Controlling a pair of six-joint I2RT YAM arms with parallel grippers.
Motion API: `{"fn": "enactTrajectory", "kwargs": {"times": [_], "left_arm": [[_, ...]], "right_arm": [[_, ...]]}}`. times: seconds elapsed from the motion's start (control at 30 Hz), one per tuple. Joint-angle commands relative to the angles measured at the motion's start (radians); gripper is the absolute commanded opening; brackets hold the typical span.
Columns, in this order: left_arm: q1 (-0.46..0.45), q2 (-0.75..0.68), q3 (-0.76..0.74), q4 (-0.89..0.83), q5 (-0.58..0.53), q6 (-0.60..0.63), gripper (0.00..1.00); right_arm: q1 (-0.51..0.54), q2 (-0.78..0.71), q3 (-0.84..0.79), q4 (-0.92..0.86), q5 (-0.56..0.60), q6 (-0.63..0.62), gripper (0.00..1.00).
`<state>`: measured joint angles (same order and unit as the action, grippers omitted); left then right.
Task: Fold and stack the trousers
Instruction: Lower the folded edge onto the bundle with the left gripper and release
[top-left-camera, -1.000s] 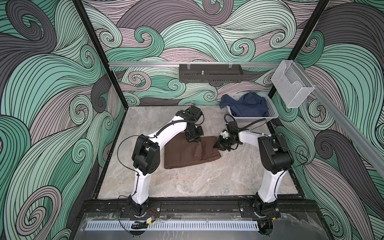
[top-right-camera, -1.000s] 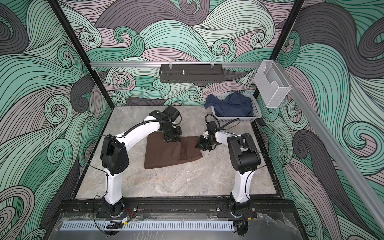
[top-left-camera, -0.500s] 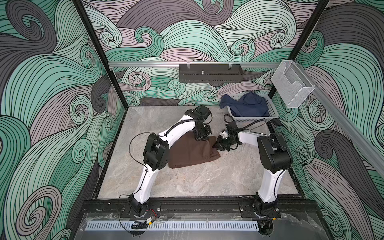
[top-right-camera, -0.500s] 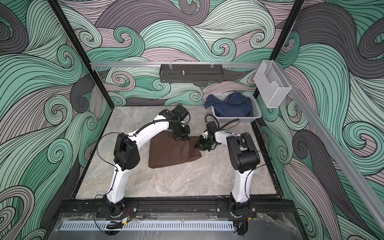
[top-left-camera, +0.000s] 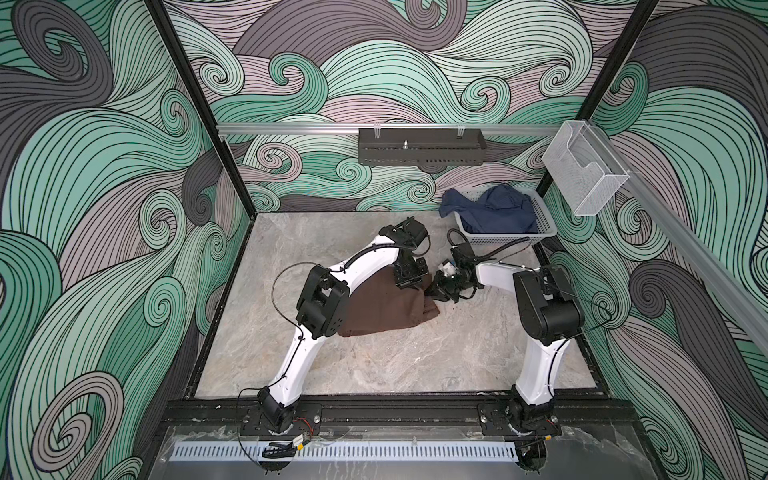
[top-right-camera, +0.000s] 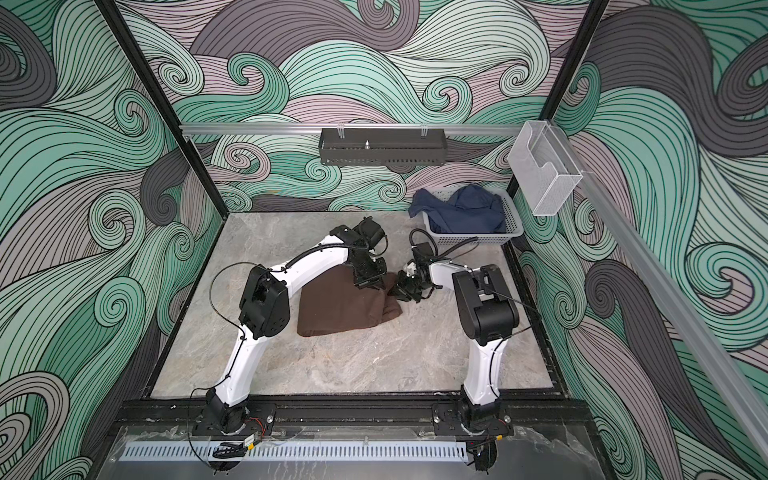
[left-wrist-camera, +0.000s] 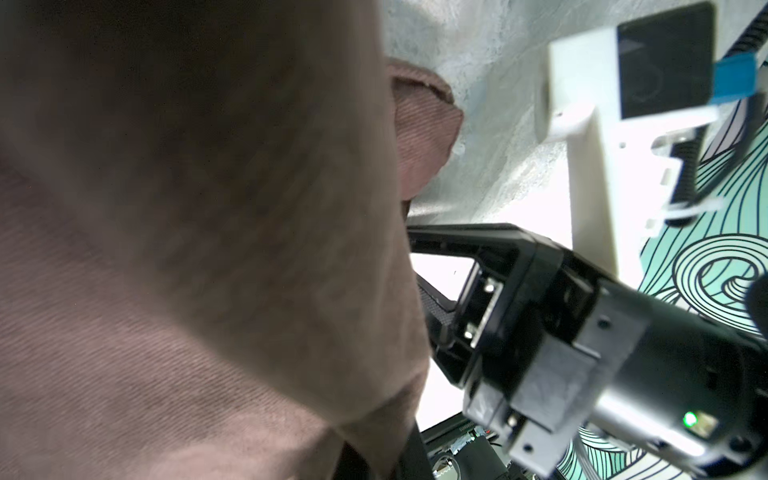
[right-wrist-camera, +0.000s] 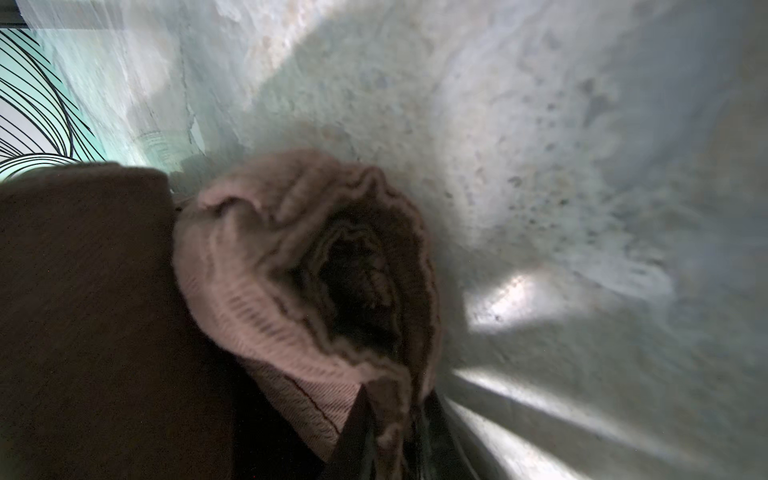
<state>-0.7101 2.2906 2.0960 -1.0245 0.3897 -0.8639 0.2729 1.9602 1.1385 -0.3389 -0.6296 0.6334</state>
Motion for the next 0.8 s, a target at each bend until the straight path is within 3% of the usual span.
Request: {"fn": "enactTrajectory", "kwargs": {"times": [0.0, 0.63, 0.67, 0.77], "left_arm": [[-0.006, 0.021, 0.055, 0.006, -0.002, 0.002, 0.00], [0.004, 0.125, 0.142, -0.046, -0.006, 0.032, 0.00], [0.005, 0.122, 0.142, -0.046, -0.009, 0.034, 0.03], [0.010, 0.098, 0.147, -0.042, -0.033, 0.038, 0.24]], "right_arm": [[0.013, 0.034, -0.017, -0.032, 0.032, 0.006, 0.17], [0.012, 0.020, -0.021, -0.048, 0.039, 0.001, 0.18], [0.011, 0.013, -0.020, -0.048, 0.045, 0.001, 0.18], [0.004, -0.033, -0.022, -0.058, 0.086, 0.010, 0.25]]}}
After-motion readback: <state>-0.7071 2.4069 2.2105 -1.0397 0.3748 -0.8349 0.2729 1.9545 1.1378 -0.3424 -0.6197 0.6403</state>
